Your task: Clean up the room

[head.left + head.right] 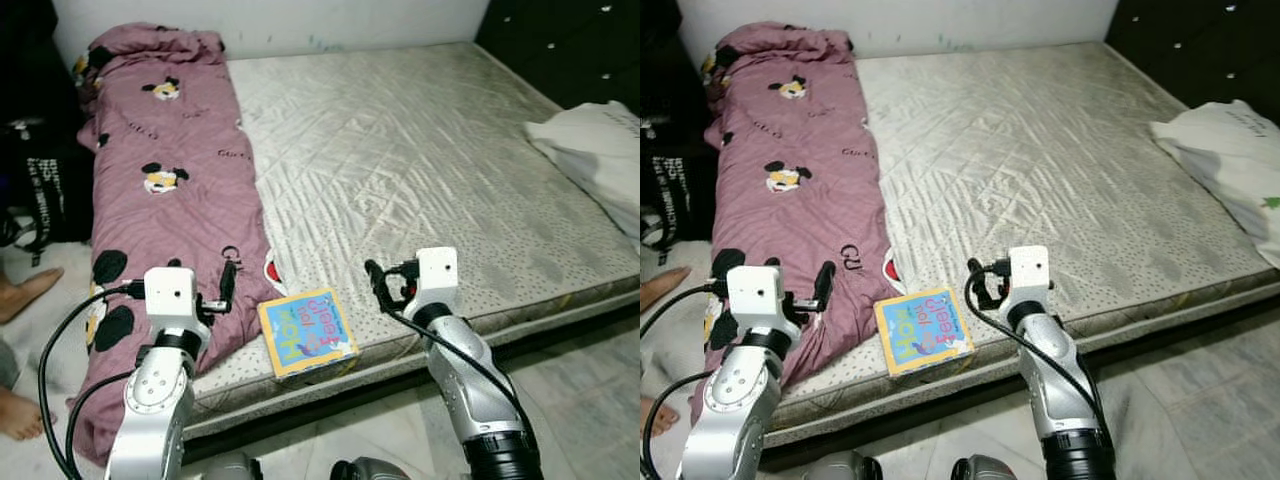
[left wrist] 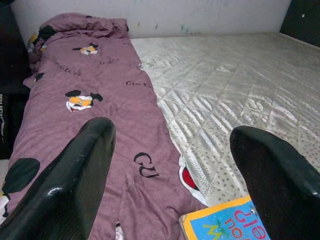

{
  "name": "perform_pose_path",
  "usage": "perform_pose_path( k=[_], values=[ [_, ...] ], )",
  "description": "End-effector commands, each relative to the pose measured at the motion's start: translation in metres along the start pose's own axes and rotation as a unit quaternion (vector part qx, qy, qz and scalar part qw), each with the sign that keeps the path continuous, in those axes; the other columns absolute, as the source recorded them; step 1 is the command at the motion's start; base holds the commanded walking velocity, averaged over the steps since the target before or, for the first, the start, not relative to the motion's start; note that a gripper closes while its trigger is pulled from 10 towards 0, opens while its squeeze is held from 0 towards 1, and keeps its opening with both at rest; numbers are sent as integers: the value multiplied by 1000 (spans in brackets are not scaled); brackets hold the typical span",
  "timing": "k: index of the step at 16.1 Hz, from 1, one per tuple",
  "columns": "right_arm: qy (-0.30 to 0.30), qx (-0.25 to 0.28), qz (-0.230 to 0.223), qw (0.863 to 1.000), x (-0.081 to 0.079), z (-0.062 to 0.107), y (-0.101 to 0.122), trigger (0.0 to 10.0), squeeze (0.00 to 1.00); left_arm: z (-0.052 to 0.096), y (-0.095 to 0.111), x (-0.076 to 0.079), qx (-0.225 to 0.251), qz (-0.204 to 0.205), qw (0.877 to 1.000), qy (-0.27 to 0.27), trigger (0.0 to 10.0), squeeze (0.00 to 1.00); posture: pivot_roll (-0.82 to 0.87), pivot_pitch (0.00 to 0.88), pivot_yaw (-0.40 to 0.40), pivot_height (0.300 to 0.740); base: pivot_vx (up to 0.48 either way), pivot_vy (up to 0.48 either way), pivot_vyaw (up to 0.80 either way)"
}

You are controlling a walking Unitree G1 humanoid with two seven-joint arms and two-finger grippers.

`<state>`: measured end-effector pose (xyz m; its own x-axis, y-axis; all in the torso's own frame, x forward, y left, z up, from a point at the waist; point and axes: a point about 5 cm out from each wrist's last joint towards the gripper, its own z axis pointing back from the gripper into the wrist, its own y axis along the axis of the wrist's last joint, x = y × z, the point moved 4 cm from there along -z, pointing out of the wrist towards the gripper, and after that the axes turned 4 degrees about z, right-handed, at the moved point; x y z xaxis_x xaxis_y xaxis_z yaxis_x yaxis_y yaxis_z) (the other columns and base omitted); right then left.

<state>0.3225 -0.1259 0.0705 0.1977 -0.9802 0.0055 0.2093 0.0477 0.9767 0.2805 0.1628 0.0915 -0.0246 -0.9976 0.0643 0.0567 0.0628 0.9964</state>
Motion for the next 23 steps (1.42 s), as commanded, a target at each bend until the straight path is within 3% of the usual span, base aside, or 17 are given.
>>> perform_pose_path(
  k=[1, 10, 14, 18, 23],
  values=[
    [-6, -4, 1, 1000, 2, 0, -1, 10000, 0, -1, 3, 0, 5, -2, 1000, -3, 10000, 0, 52, 33, -48, 740, 0, 0, -444],
    [-6, 1, -2, 1000, 2, 1, 0, 10000, 0, 0, 2, 1, 1, -5, 1000, -7, 10000, 0, 52, 38, -45, 740, 0, 0, -142],
    [-19, 52, -27, 998, 6, 1, 21, 10000, 0, -3, 16, -6, 29, -7, 999, 27, 10000, 0, 51, 51, -40, 740, 0, 0, 0],
    [-22, 58, -30, 998, 5, 4, 21, 10000, 0, 0, 13, -13, 23, -5, 999, 43, 10000, 0, 57, 51, -38, 740, 0, 0, 0],
    [-25, 56, -31, 998, 5, 5, 19, 10000, 0, 0, 12, -8, 23, -10, 999, 31, 10000, 0, 56, 49, -35, 731, 0, 0, 0]
  ],
)
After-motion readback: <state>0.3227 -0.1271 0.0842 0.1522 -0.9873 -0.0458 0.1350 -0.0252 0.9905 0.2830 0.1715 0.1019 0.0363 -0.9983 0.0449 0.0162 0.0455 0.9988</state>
